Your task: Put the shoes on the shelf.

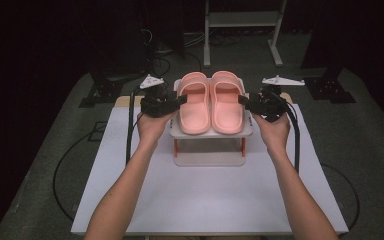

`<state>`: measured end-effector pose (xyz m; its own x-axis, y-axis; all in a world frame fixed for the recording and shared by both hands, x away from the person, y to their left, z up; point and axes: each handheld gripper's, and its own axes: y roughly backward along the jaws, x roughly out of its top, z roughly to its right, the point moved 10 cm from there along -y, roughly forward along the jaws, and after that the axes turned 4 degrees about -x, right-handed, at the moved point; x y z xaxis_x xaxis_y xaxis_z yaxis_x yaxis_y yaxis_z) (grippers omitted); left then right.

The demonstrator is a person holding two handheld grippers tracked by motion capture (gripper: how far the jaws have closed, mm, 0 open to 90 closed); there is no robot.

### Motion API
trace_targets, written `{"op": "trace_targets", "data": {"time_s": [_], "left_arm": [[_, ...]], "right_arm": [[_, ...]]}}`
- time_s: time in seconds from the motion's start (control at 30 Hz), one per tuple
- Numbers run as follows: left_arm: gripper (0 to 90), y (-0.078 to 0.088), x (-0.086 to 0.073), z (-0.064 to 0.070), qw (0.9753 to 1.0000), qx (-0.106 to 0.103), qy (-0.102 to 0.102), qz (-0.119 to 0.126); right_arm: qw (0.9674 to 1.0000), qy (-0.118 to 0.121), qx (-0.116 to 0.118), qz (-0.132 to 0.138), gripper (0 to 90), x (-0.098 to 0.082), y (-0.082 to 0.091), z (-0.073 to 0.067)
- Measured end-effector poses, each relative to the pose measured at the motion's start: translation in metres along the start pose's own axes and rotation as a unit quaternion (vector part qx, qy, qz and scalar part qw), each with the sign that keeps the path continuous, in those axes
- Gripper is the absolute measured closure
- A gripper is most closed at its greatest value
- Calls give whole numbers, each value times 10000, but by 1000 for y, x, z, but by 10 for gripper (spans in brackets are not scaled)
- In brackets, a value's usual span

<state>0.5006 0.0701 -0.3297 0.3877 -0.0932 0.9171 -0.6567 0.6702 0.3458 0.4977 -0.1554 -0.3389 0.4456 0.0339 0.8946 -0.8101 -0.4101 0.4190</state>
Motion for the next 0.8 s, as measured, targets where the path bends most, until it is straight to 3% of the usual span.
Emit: {"op": "trace_targets", "data": {"time_s": [0.33, 0.5, 0.8], "left_arm": [[519, 9, -2, 6, 9999, -129, 25, 111], [518, 14, -1, 13, 9995, -247, -105, 145], [504, 19, -4, 19, 9990, -371, -131, 205]], "right_arm": [[9999, 12, 98, 55, 511, -5, 10, -1], [9997, 71, 227, 53, 505, -9, 14, -4], [9993, 49, 362, 84, 492, -16, 23, -2]]}}
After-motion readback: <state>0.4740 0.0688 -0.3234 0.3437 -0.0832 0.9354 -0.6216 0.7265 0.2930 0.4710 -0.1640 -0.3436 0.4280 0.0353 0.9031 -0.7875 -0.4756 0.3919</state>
